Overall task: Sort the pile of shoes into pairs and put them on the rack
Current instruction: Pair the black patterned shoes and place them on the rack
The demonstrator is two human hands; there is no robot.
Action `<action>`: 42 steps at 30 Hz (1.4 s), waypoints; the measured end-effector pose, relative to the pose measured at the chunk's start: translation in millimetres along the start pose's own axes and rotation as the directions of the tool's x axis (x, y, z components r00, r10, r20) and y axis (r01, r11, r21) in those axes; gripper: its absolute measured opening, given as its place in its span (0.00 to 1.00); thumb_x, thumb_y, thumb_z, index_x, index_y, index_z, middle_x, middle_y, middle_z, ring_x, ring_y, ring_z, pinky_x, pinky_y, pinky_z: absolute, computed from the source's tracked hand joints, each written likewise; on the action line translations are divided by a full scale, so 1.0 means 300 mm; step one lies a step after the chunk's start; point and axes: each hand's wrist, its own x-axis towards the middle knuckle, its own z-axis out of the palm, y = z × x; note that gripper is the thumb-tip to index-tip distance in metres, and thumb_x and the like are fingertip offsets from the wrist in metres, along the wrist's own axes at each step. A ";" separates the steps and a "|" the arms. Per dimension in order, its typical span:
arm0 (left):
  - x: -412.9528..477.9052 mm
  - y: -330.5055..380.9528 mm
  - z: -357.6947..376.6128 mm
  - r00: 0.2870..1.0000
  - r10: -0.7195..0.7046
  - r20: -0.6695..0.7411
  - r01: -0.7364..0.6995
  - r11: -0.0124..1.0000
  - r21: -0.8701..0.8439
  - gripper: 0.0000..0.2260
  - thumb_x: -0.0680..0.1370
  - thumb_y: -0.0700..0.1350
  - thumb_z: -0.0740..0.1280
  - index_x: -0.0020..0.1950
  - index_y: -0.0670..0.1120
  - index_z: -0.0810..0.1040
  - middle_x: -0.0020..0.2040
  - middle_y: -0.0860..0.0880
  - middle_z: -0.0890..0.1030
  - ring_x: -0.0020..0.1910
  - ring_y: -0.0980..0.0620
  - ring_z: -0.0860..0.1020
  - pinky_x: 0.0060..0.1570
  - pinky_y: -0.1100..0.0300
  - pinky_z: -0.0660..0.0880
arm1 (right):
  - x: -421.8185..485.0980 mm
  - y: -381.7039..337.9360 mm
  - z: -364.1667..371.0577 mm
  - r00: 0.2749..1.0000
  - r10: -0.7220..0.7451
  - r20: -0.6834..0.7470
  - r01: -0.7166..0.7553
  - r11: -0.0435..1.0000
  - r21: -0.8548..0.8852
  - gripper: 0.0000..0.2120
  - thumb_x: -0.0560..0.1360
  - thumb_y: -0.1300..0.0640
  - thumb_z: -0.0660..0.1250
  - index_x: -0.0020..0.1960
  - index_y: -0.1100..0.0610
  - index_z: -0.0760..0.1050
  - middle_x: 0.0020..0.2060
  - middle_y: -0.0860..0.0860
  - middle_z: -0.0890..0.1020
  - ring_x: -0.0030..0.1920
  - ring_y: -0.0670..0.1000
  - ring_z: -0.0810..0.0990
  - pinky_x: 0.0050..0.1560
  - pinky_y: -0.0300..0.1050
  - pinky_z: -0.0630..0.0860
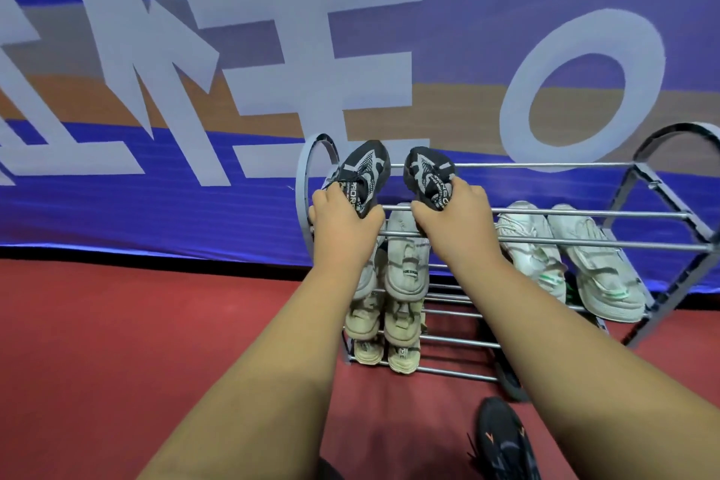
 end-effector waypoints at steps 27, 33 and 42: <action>0.016 -0.045 -0.042 0.989 0.075 0.127 -0.070 0.997 -0.042 0.37 0.79 0.66 0.67 0.82 0.48 0.63 0.77 0.48 0.68 0.76 0.49 0.69 0.72 0.48 0.71 | -0.010 0.007 0.056 0.991 -0.119 0.064 0.131 0.964 -0.230 0.36 0.78 0.30 0.64 0.71 0.58 0.73 0.65 0.58 0.73 0.71 0.60 0.68 0.68 0.55 0.69; -0.018 -0.033 -0.090 0.979 0.143 0.144 -0.145 0.989 0.009 0.27 0.83 0.57 0.67 0.78 0.47 0.67 0.73 0.47 0.70 0.72 0.49 0.71 0.67 0.55 0.70 | -0.032 0.021 0.041 0.986 -0.134 0.097 0.155 0.952 -0.264 0.36 0.81 0.30 0.56 0.77 0.55 0.68 0.69 0.58 0.73 0.72 0.63 0.67 0.71 0.58 0.67; -0.097 -0.026 -0.160 0.967 0.171 0.188 -0.205 0.962 0.181 0.18 0.81 0.46 0.66 0.70 0.44 0.71 0.67 0.45 0.70 0.63 0.45 0.74 0.57 0.51 0.76 | -0.131 0.034 -0.066 0.979 -0.189 0.074 0.202 0.947 -0.251 0.22 0.81 0.41 0.63 0.67 0.55 0.77 0.62 0.53 0.77 0.66 0.59 0.73 0.66 0.55 0.72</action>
